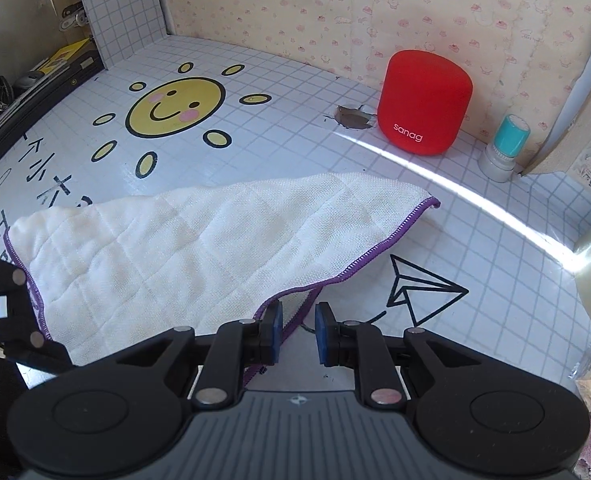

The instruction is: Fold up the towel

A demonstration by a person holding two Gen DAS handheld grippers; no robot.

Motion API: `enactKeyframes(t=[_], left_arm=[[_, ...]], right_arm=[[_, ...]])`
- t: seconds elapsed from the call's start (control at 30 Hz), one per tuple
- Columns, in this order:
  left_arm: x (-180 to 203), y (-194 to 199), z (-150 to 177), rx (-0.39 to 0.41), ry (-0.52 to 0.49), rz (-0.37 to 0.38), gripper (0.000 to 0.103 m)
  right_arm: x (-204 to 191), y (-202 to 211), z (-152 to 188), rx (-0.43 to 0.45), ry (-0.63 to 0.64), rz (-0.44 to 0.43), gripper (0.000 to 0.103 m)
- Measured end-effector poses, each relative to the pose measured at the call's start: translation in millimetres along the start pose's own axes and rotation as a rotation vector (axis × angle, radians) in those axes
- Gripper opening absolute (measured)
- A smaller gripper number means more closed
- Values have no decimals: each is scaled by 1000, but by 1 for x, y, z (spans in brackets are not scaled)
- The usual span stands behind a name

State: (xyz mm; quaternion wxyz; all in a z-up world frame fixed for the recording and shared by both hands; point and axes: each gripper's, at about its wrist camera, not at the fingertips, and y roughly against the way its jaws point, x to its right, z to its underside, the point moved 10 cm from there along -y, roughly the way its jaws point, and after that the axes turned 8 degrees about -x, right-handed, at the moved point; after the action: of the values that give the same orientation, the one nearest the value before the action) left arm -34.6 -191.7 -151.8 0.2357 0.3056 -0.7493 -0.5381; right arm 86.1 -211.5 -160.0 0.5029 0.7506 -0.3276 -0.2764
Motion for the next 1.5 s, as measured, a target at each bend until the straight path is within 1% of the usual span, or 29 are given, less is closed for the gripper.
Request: enactKeyframes(t=[0.23, 0.53, 0.67, 0.83, 0.97, 1.13, 1.33, 1.5], left_arm=[[-12, -1, 7, -10, 44, -13, 58], [-34, 0, 24, -25, 118, -67, 59], [-37, -1, 30, -33, 139, -77, 59], [-35, 0, 32, -24, 133, -95, 59], [-50, 6, 36, -5, 200, -126, 59], [-72, 9, 50, -12, 284, -154, 61], [-89, 11, 67, -33, 326, -194, 61], [-98, 7, 78, -56, 355, -201, 61]], right_arm=[[-1, 3, -1, 4, -4, -6, 17], [-2, 8, -3, 8, -8, -15, 17], [-12, -10, 0, -27, 15, -21, 17], [-10, -13, -2, -27, 1, -35, 21], [-4, -11, -8, -12, 2, -15, 21], [3, -9, -16, 3, -5, 6, 21], [13, -12, -24, 13, -29, 20, 21], [20, -14, -32, 21, -49, 32, 21]])
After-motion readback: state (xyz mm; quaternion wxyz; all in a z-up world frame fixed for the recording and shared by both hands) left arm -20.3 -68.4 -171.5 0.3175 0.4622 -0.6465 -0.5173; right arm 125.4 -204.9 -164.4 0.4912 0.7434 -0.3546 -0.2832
